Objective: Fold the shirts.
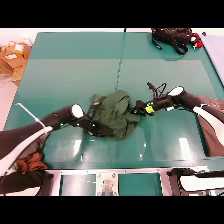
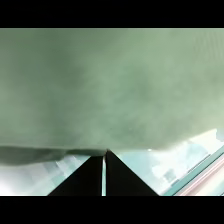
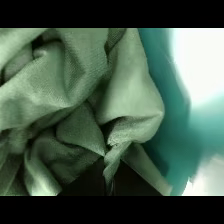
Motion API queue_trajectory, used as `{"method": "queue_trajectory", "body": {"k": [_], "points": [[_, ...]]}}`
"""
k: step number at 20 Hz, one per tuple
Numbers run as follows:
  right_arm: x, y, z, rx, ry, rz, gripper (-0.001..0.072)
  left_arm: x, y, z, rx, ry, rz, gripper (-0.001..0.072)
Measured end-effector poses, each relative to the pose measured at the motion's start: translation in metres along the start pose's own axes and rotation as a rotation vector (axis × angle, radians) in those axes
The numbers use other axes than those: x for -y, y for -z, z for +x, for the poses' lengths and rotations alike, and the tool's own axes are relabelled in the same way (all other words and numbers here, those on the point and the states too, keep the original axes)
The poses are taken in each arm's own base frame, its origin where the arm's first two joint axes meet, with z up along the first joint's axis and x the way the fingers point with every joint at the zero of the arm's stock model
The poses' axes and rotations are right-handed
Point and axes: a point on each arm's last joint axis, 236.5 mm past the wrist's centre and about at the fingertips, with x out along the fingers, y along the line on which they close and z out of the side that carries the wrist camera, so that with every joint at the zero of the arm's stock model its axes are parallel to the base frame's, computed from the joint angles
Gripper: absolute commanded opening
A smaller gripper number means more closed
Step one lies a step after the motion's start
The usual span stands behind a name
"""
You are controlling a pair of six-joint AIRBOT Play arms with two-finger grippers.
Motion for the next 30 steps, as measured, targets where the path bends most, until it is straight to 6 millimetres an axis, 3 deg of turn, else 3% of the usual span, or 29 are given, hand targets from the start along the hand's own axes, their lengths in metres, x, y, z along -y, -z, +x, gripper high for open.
{"method": "queue_trajectory", "body": {"k": [3,7,10,13,14,16,19,20,21,22,25,30], "points": [[-0.004,-0.014,-0.028,0.033,-0.033,-0.002,0.0021,-0.007,-0.029,-0.06,0.115,-0.043,0.042,0.0022],[-0.022,-0.026,-0.076,0.1,-0.072,-0.039,0.0021,-0.014,-0.072,-0.173,0.362,-0.107,0.059,0.0022],[-0.046,-0.026,-0.108,0.162,-0.088,-0.098,0.0021,-0.005,-0.082,-0.231,0.46,-0.131,0.093,0.0022],[-0.072,-0.023,-0.137,0.226,-0.096,-0.154,0.0021,0.012,-0.089,-0.271,0.536,-0.138,0.14,0.0022],[-0.078,-0.019,-0.141,0.233,-0.096,-0.169,0.0021,0.016,-0.089,-0.276,0.54,-0.134,0.148,0.0022],[-0.083,-0.005,-0.138,0.218,-0.095,-0.179,0.0022,0.017,-0.083,-0.272,0.514,-0.116,0.152,0.0022],[-0.073,0.023,-0.103,0.15,-0.09,-0.145,0.0024,0.003,-0.062,-0.232,0.408,-0.069,0.11,0.0022],[-0.066,0.033,-0.088,0.129,-0.083,-0.124,0.0111,-0.004,-0.053,-0.215,0.364,-0.055,0.088,0.0022],[-0.056,0.041,-0.072,0.116,-0.07,-0.099,0.0345,-0.014,-0.043,-0.197,0.324,-0.047,0.064,0.0022],[-0.046,0.047,-0.06,0.112,-0.055,-0.077,0.0472,-0.024,-0.033,-0.18,0.289,-0.043,0.039,0.0022],[-0.018,0.044,-0.048,0.157,-0.01,-0.016,0.0514,-0.046,-0.008,-0.145,0.217,-0.043,-0.011,0.0022],[0.027,0.015,-0.07,0.277,0.04,0.092,0.0547,-0.063,0.001,-0.128,0.208,-0.065,-0.031,0.0022]]}}
